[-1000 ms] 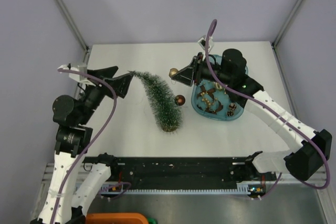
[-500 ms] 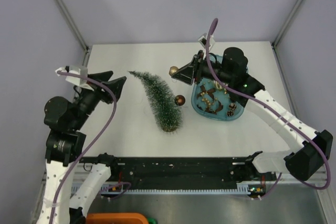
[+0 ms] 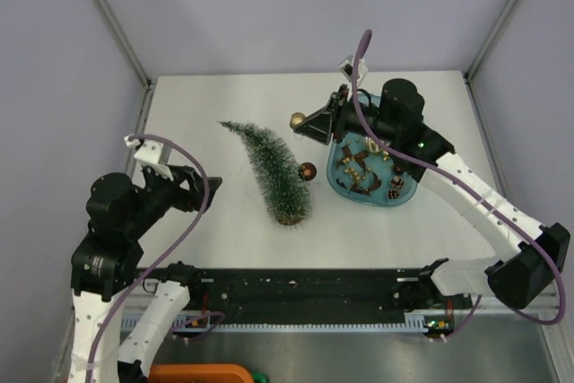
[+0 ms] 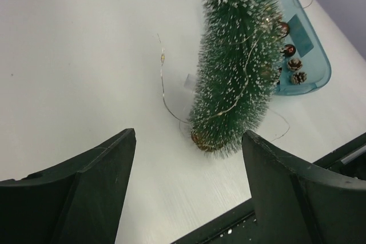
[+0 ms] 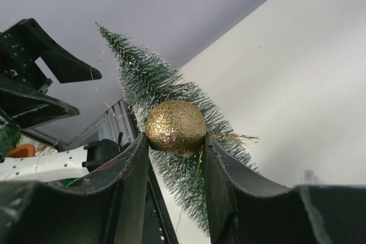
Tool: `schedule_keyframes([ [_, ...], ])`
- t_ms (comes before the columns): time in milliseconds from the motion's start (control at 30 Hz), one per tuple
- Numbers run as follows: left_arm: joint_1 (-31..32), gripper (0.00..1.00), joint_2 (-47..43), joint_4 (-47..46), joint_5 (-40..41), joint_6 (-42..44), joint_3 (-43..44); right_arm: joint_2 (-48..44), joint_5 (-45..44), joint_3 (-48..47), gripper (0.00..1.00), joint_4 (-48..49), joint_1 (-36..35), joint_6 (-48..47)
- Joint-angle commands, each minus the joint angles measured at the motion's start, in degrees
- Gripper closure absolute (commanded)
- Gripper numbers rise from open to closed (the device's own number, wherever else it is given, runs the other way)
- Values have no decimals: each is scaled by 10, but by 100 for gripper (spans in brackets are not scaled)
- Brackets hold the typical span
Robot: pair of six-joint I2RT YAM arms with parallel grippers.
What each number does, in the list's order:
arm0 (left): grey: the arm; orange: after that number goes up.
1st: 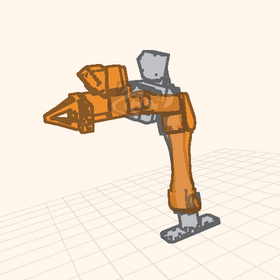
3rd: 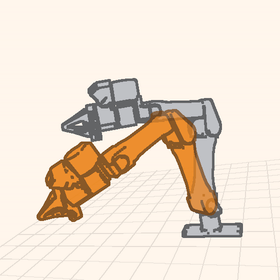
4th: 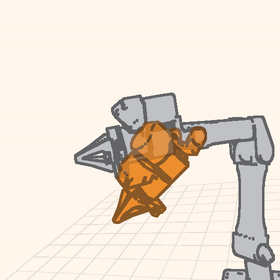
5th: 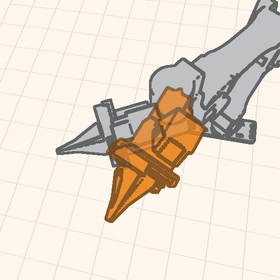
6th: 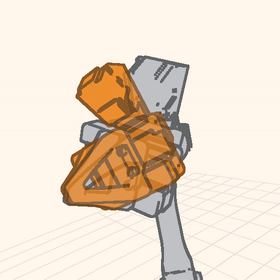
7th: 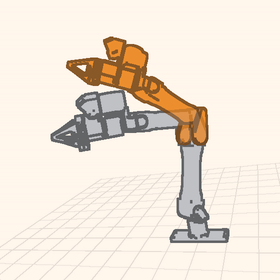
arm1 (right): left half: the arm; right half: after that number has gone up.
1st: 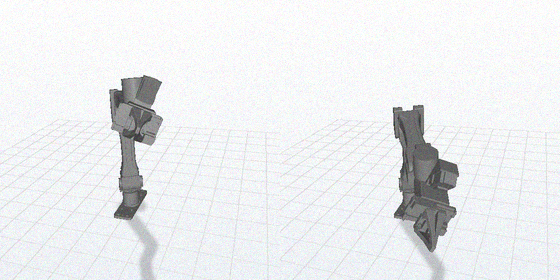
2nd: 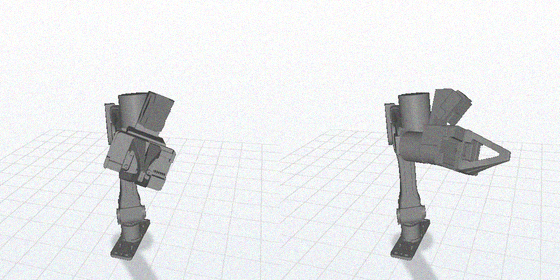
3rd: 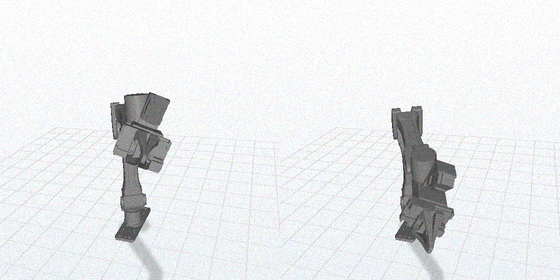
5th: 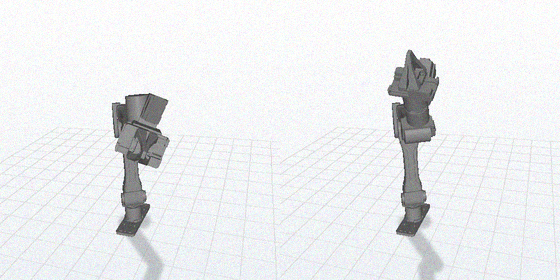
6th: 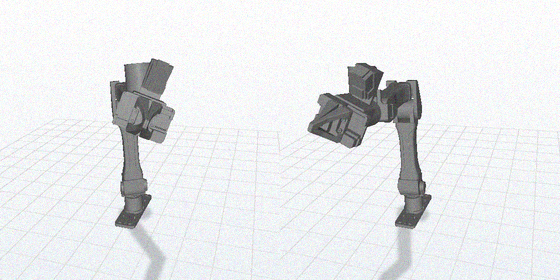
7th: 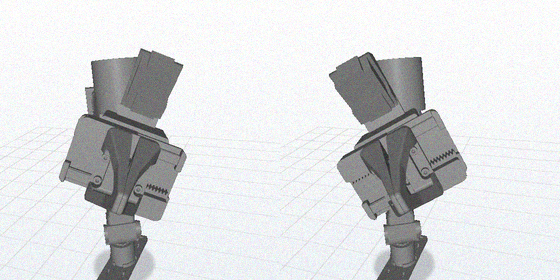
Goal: Decorate the small christmas tree
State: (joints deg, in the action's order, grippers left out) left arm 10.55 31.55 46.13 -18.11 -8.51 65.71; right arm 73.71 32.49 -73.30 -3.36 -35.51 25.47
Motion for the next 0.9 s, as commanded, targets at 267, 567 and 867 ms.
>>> schedule_keyframes([
  [267, -4, 51, 50, -74, -39, -39, -28, -34, -11, -17, 81, -1, -4, -16],
  [567, -4, 68, 50, -88, 60, -27, -37, -32, -11, -19, 82, 1, -4, -18],
  [867, -4, 75, 76, -155, 85, -41, -54, -29, -13, -24, 83, 4, -4, -16],
])
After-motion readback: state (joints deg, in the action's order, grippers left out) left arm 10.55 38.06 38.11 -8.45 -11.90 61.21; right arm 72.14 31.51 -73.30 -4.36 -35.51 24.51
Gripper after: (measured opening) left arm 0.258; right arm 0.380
